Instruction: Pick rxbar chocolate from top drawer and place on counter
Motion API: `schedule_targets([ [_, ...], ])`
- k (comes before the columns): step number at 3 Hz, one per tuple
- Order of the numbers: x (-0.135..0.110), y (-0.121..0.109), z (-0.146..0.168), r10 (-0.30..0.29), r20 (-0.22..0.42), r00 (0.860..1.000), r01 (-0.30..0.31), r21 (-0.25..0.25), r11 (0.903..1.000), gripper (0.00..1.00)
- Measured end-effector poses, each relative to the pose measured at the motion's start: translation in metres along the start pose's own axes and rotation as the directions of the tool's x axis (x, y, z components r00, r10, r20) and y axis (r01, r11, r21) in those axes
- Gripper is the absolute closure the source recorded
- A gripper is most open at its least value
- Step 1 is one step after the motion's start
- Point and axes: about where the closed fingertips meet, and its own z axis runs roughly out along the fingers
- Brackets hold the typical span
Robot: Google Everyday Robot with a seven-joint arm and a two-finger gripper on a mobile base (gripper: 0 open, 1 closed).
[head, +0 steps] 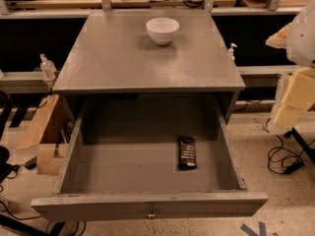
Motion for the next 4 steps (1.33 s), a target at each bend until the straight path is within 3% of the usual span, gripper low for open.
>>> schedule_targets([
  [1, 0.000, 0.000, 0.000, 0.000, 0.000, 1.000, 0.000, 0.000, 1.0000, 0.00],
  [2, 0.004, -0.005, 0.010, 0.087, -0.020, 0.996, -0.087, 0.005, 0.9962, 0.00],
  [3, 0.016, -0.015, 0.047, 0.242, -0.085, 0.967, -0.240, 0.034, 0.9703, 0.00],
  [4, 0.028, -0.025, 0.095, 0.382, -0.154, 0.911, -0.381, 0.040, 0.9239, 0.00],
])
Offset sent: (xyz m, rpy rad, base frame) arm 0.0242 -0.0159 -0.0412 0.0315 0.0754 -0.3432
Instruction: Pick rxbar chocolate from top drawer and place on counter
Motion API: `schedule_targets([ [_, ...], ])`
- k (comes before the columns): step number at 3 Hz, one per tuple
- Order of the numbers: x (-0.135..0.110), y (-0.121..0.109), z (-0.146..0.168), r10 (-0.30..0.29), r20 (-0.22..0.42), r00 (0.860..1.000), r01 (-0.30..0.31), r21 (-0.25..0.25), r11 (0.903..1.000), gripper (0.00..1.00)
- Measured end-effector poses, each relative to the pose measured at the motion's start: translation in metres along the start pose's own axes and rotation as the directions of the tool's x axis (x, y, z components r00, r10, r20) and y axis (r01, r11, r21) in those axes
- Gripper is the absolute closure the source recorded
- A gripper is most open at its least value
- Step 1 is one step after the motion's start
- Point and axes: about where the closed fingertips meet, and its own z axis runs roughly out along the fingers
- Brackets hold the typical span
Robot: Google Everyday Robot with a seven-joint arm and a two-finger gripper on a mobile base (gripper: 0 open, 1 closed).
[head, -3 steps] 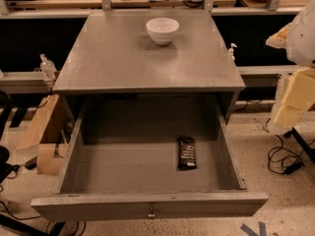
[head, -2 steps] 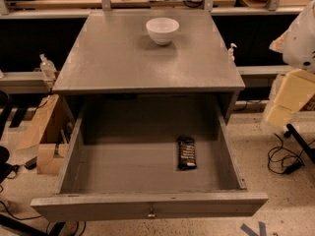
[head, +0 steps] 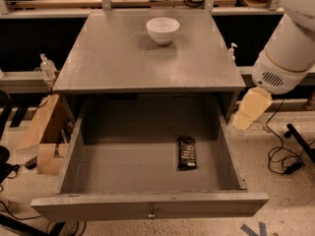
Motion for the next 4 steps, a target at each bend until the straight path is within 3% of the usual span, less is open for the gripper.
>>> schedule_targets([
  [1, 0.002, -0.005, 0.047, 0.167, -0.062, 0.984, -0.170, -0.035, 0.9849, 0.00],
  [2, -0.002, 0.002, 0.076, 0.334, -0.078, 0.939, -0.338, -0.050, 0.9398, 0.00],
  [3, -0.002, 0.002, 0.076, 0.417, -0.081, 0.905, -0.421, -0.042, 0.9061, 0.00],
  [4, -0.009, -0.002, 0.082, 0.456, -0.100, 0.884, -0.463, -0.062, 0.8843, 0.00],
])
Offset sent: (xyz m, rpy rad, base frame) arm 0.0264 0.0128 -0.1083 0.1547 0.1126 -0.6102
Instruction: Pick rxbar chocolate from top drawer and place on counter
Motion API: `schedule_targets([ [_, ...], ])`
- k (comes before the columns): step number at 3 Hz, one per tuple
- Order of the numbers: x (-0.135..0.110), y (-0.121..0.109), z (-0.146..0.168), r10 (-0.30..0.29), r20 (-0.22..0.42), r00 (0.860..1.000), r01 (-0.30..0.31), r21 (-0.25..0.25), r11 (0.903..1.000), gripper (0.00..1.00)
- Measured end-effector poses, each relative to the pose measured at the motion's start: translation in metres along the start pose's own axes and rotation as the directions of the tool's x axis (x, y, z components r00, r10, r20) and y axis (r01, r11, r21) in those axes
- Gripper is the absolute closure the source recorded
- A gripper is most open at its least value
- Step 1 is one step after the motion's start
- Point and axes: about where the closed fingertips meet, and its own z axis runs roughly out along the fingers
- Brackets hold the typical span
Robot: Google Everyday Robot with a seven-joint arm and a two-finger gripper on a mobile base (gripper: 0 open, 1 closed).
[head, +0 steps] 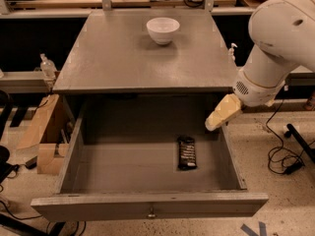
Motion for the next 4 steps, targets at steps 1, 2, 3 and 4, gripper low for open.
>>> schedule_targets([
  [1, -0.021, 0.015, 0.035, 0.055, -0.074, 0.996, -0.057, -0.018, 0.9982, 0.00],
  [2, -0.045, 0.039, 0.073, 0.180, -0.124, 0.976, -0.188, -0.061, 0.9802, 0.00],
  [3, -0.064, 0.070, 0.110, 0.269, -0.164, 0.949, -0.291, -0.124, 0.9488, 0.00],
  [4, -0.067, 0.088, 0.130, 0.303, -0.165, 0.939, -0.329, -0.163, 0.9303, 0.00],
])
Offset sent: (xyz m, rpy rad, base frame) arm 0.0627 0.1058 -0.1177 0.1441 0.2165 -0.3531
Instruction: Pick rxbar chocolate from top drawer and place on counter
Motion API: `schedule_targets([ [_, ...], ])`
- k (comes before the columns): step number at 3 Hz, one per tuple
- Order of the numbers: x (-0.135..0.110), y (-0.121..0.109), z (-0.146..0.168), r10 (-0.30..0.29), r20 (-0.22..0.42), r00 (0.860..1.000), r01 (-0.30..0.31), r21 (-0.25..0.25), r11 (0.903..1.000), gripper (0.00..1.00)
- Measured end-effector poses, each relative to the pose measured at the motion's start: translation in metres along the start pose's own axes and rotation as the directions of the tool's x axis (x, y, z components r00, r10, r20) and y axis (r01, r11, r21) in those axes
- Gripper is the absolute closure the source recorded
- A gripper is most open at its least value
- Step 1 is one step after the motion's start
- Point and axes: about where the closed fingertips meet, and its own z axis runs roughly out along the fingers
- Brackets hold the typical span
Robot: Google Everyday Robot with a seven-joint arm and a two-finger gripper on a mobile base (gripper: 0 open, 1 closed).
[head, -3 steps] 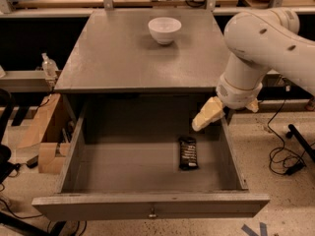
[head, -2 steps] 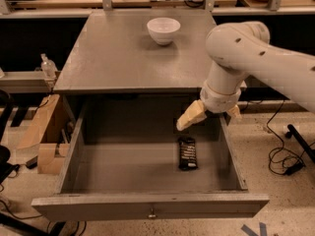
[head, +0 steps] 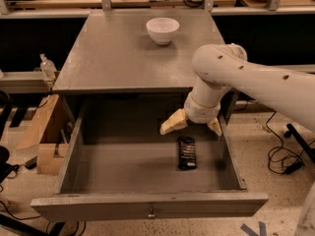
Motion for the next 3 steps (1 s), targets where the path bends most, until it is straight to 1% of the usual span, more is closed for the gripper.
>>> schedule_targets([
  [1, 0.009, 0.013, 0.022, 0.017, 0.037, 0.999, -0.015, -0.042, 0.9990, 0.00],
  [2, 0.014, 0.017, 0.051, -0.028, 0.107, 0.994, 0.033, -0.046, 0.9984, 0.00],
  [3, 0.006, 0.015, 0.084, -0.083, 0.168, 0.982, 0.087, -0.016, 0.9961, 0.00],
])
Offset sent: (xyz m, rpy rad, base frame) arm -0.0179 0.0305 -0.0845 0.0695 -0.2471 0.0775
